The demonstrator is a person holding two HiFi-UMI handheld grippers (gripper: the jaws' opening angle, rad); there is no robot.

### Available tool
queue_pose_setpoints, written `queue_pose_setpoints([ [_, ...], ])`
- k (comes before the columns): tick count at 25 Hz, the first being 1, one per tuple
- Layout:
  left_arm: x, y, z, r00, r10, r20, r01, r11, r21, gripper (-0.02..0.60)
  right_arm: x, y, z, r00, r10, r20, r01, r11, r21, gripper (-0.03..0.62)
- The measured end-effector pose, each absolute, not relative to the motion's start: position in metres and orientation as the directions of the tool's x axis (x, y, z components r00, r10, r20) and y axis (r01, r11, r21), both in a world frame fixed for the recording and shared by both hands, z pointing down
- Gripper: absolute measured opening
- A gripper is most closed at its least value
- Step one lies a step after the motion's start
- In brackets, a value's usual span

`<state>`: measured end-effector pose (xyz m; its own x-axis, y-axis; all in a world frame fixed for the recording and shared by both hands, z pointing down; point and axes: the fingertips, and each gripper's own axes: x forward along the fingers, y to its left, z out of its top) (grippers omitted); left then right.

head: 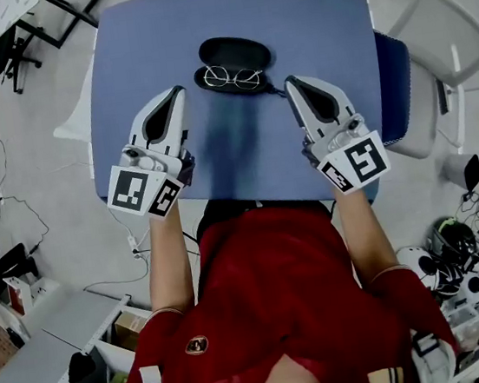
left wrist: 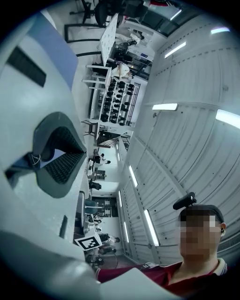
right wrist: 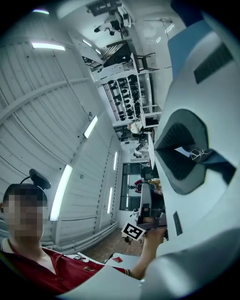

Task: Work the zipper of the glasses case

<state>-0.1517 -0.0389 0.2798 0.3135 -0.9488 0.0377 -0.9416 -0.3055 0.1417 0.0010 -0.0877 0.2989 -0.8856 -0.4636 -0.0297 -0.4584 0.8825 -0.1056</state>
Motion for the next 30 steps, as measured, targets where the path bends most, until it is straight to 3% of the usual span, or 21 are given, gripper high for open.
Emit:
queue_pose_setpoints([
  [14,-0.167,-0.085,0.3,0.468,-0.878,0.099,-0.883,-0.461,0.088,0.008,-0.021,-0.102,0.31,-0.818,-0.575,0.013,-0.573,0.814,-0.091,-0.005],
  [30,-0.16,-0.151,0.346,0.609,-0.726,0.319,-0.755,-0.654,-0.049,0.015,-0.038,-0.113,0.335,-0.787,-0.61,0.092,-0.616,0.785,-0.067,-0.005],
])
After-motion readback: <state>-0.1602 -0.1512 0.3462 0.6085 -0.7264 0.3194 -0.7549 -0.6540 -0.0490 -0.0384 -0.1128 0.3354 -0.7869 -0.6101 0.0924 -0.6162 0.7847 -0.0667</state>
